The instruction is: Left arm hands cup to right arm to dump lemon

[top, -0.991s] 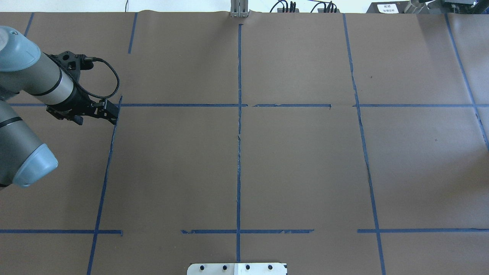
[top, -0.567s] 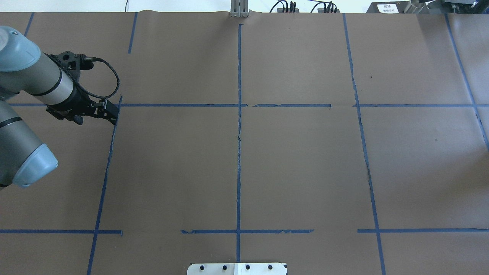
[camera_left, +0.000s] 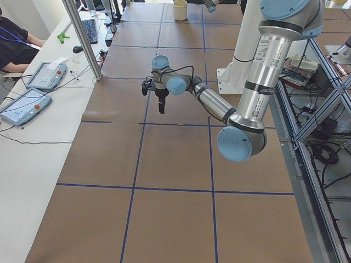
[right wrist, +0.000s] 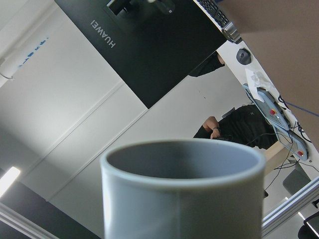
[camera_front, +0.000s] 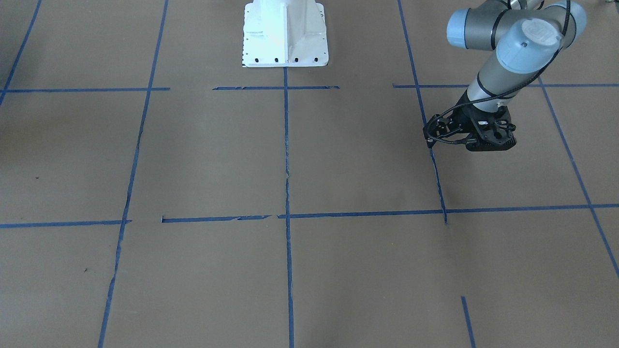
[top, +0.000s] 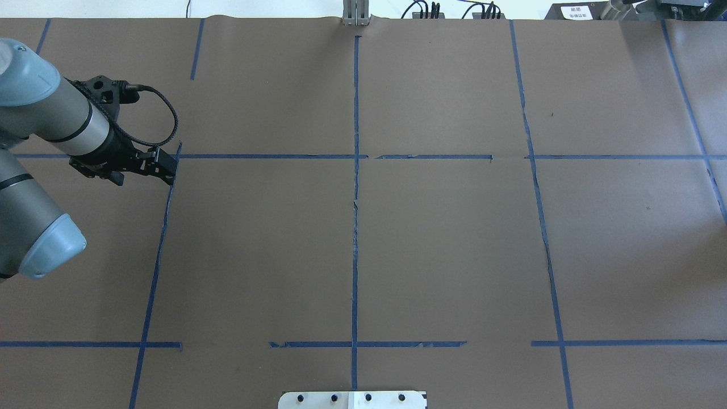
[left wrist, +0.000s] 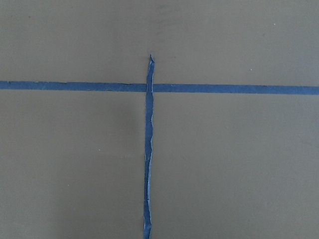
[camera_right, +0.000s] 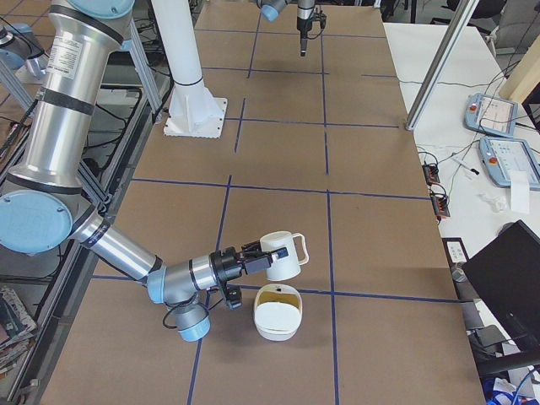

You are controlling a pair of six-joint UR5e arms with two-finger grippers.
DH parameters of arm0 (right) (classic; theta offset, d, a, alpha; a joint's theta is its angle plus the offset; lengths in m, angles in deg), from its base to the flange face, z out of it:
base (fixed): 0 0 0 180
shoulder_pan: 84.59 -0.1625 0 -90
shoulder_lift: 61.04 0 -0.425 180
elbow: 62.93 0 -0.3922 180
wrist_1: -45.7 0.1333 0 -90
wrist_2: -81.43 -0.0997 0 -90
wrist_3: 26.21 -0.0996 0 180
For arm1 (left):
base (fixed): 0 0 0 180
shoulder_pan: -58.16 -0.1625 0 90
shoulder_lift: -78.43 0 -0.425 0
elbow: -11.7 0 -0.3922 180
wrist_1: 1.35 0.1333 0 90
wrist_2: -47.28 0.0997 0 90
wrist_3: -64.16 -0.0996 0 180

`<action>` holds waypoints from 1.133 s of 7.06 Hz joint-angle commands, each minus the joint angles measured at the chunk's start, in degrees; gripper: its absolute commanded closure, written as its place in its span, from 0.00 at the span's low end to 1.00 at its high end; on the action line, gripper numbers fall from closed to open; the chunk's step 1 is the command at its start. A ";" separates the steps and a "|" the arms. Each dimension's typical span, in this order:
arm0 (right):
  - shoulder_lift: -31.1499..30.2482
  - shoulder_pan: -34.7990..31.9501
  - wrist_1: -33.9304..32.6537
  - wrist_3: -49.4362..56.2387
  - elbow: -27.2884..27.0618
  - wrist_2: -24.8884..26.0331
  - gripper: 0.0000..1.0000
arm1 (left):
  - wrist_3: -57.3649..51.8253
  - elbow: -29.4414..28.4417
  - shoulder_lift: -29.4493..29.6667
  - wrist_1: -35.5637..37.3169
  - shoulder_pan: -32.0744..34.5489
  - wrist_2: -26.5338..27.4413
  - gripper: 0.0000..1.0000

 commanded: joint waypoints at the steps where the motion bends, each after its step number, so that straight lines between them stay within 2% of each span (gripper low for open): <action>1: -0.27 -0.25 -1.70 8.08 -0.38 -3.09 0.97 | 0.00 0.04 -0.15 -0.04 0.08 -0.09 0.00; 4: -0.45 -0.16 -2.49 31.99 -0.21 -6.61 0.96 | 0.00 0.04 -0.32 0.05 0.08 0.00 0.00; 6: -0.01 -0.16 -3.81 47.26 -0.82 -6.71 0.96 | 0.00 -0.40 -0.50 -0.04 -0.01 -0.09 0.00; 7: -0.45 -0.16 -6.78 56.92 -1.78 -7.76 0.96 | 0.00 -0.58 -0.41 -0.04 -0.01 -0.09 0.00; 8: -0.54 -0.34 -8.72 63.28 -2.05 -11.34 0.96 | 0.00 -0.58 -0.33 -0.04 -0.10 -0.09 0.00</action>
